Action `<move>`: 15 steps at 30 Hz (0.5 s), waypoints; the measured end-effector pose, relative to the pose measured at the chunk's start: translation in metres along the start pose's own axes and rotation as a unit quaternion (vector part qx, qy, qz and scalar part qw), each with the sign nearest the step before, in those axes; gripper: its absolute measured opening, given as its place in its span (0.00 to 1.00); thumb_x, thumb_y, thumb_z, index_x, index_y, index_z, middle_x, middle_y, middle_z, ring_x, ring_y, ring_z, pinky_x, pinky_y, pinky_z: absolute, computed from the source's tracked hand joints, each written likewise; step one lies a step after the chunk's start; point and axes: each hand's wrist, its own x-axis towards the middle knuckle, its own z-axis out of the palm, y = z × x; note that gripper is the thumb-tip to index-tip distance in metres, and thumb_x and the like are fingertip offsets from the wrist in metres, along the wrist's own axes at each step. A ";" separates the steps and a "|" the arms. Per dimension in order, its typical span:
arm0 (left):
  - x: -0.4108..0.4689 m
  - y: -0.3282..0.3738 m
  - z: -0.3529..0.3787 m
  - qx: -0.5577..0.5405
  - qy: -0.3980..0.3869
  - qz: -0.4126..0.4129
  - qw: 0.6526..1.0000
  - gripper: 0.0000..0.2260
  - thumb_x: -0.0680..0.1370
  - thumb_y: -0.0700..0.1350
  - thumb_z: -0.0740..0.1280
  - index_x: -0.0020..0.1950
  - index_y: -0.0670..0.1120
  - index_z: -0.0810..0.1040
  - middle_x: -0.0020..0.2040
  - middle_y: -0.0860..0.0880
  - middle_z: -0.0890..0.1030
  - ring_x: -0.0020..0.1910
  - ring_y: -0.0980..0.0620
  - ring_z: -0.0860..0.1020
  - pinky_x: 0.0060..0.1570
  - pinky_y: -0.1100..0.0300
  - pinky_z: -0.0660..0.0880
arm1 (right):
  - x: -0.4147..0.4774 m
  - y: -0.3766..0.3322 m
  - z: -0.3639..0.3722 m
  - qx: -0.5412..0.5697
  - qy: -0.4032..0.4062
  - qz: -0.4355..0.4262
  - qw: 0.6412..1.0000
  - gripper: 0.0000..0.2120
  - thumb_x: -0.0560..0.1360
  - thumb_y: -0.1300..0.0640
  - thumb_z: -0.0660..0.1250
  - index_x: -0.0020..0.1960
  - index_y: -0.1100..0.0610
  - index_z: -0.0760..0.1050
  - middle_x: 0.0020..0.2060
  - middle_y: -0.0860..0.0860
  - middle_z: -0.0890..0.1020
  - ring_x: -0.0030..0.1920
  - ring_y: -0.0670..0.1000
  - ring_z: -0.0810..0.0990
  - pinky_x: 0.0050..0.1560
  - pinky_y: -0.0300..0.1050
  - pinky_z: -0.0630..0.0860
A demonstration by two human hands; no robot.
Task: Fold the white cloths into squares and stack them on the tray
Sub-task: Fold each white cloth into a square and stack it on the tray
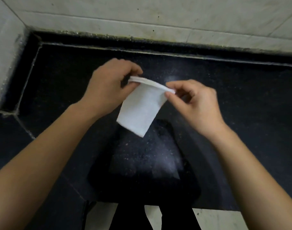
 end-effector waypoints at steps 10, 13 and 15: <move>-0.114 0.030 0.036 -0.051 0.089 -0.021 0.995 0.03 0.74 0.34 0.71 0.44 0.40 0.83 0.46 0.45 0.82 0.47 0.44 0.79 0.48 0.51 0.75 | -0.059 0.019 0.008 -0.073 -0.062 -0.150 0.984 0.07 0.78 0.58 0.70 0.56 0.56 0.83 0.49 0.51 0.83 0.48 0.53 0.82 0.51 0.48 0.78; -0.177 0.022 0.079 -0.027 -0.054 -0.015 0.998 0.05 0.73 0.36 0.71 0.45 0.45 0.82 0.47 0.49 0.81 0.47 0.45 0.79 0.42 0.50 0.73 | -0.102 0.049 0.039 -0.136 -0.194 -0.150 0.960 0.08 0.78 0.56 0.70 0.56 0.55 0.82 0.47 0.51 0.83 0.45 0.55 0.81 0.45 0.53 0.79; -0.206 0.025 0.091 -0.028 -0.124 -0.002 0.992 0.04 0.74 0.38 0.70 0.47 0.46 0.81 0.48 0.50 0.80 0.48 0.46 0.79 0.42 0.54 0.72 | -0.125 0.058 0.051 -0.145 -0.261 -0.153 0.942 0.09 0.76 0.56 0.70 0.55 0.55 0.82 0.46 0.51 0.82 0.44 0.55 0.80 0.43 0.52 0.79</move>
